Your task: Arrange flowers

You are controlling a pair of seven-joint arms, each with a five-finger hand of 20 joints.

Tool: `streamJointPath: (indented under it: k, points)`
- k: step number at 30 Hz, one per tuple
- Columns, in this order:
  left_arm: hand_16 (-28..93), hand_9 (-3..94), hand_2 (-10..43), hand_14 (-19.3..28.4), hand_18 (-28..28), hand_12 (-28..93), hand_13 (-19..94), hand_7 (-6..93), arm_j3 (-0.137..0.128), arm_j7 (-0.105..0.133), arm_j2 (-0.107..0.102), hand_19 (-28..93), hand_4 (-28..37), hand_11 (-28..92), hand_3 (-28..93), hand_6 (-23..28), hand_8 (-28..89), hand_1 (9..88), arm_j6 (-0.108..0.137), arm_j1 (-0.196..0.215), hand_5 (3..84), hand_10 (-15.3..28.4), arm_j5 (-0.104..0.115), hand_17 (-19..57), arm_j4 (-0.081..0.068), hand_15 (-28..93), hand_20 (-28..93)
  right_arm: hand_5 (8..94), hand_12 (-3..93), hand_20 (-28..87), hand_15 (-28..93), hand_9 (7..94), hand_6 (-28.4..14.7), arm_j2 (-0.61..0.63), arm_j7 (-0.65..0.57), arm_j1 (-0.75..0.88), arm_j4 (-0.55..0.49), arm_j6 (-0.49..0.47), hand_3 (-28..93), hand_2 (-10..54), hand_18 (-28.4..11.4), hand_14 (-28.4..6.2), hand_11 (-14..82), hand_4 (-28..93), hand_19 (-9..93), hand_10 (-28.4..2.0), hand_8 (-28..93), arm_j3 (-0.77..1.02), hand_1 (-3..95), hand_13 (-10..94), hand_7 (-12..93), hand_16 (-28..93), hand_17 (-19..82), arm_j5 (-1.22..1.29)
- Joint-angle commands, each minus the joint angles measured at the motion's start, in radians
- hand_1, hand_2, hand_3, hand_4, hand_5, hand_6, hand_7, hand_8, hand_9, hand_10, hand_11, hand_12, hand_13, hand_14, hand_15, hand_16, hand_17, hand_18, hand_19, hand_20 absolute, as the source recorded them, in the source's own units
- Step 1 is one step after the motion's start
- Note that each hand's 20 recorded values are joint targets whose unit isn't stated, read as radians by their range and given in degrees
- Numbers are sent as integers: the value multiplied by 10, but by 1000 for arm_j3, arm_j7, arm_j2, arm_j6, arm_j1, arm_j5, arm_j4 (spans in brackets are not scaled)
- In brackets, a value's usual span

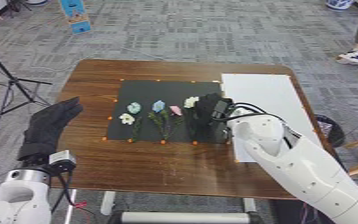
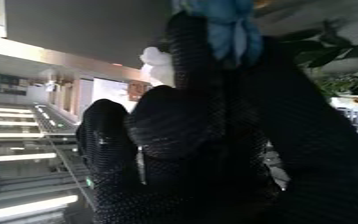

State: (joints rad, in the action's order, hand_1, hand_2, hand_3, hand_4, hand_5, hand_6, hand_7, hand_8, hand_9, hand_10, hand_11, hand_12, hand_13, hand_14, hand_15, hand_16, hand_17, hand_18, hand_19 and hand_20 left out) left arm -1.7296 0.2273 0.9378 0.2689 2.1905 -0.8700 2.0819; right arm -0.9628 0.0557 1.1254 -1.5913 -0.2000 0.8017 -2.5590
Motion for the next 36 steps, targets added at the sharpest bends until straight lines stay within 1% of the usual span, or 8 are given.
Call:
streamJointPath:
  k: [1, 12, 20, 24, 28, 31, 33, 36]
  points:
    - [-6, 499, 27, 140, 79, 109, 371, 124, 0, -5, 0, 54, -261, 179, 716, 47, -75, 249, -12, 1, 512, 136, 4, 65, 3, 110, 156, 742, 245, 607, 617, 837, -1, -11, 13, -6, -2, -35, 625, -41, -216, -64, 221, -137, 932, -106, -20, 25, 375, 835, 206, 421, 488, 11]
    - [-6, 498, 26, 140, 79, 110, 370, 125, 8, -6, 2, 53, -259, 179, 715, 46, -76, 250, -19, -2, 510, 136, 3, 65, 1, 110, 156, 742, 234, 587, 596, 828, -15, -17, -32, 7, -16, -18, 626, 11, -232, -87, 200, -132, 932, -134, -85, 82, 132, 833, 183, 403, 477, 99]
    - [-6, 498, 26, 141, 80, 110, 369, 126, 12, -9, 6, 52, -259, 178, 713, 46, -76, 249, -22, -3, 510, 136, 0, 64, 0, 109, 156, 740, 231, 573, 582, 825, -20, -15, -84, 81, -88, 8, 607, 27, -238, -90, 179, -137, 932, -150, -76, 232, 82, 839, 164, 403, 479, 194]
    - [-5, 498, 25, 141, 80, 110, 370, 126, 19, 15, 6, 52, -259, 178, 714, 44, -76, 249, -2, -2, 508, 136, 2, 64, 1, 110, 156, 731, 230, 567, 563, 816, -24, -41, -113, 199, -171, 3, 593, 46, -239, -94, 177, -145, 921, -152, -76, 426, 77, 836, 157, 396, 475, 399]
    - [-6, 499, 25, 141, 80, 110, 373, 129, 15, 14, 2, 53, -260, 179, 715, 43, -76, 250, -3, 15, 512, 136, -1, 64, 5, 110, 156, 627, 225, 503, 413, 689, -41, -123, -137, 316, -244, -94, 582, 83, -241, -166, 144, -137, 699, -173, -67, 639, 151, 688, 127, 346, 333, 749]
    - [-6, 500, 25, 141, 80, 110, 373, 131, -2, 10, 6, 55, -260, 179, 715, 42, -77, 250, -3, 46, 513, 137, -20, 65, 14, 110, 156, 586, 219, 482, 355, 625, -48, -178, -136, 355, -255, -239, 585, 104, -231, -178, 126, -141, 612, -182, -67, 740, 179, 617, 120, 318, 280, 945]
    - [-6, 501, 26, 141, 81, 110, 375, 133, -1, 15, 7, 56, -261, 179, 715, 41, -77, 251, 4, 48, 513, 137, -13, 65, 16, 111, 157, 558, 213, 454, 304, 585, -48, -231, -119, 389, -256, -334, 597, 106, -223, -182, 107, -143, 546, -183, -65, 814, 177, 579, 116, 301, 253, 1075]
    - [-7, 502, 26, 141, 81, 111, 375, 135, 0, 15, 14, 56, -261, 180, 715, 41, -77, 251, 7, 53, 513, 137, -27, 64, 20, 111, 156, 539, 207, 418, 263, 554, -47, -316, -64, 449, -276, -324, 607, 103, -215, -186, 91, -143, 468, -182, -64, 869, 174, 547, 114, 297, 230, 1190]
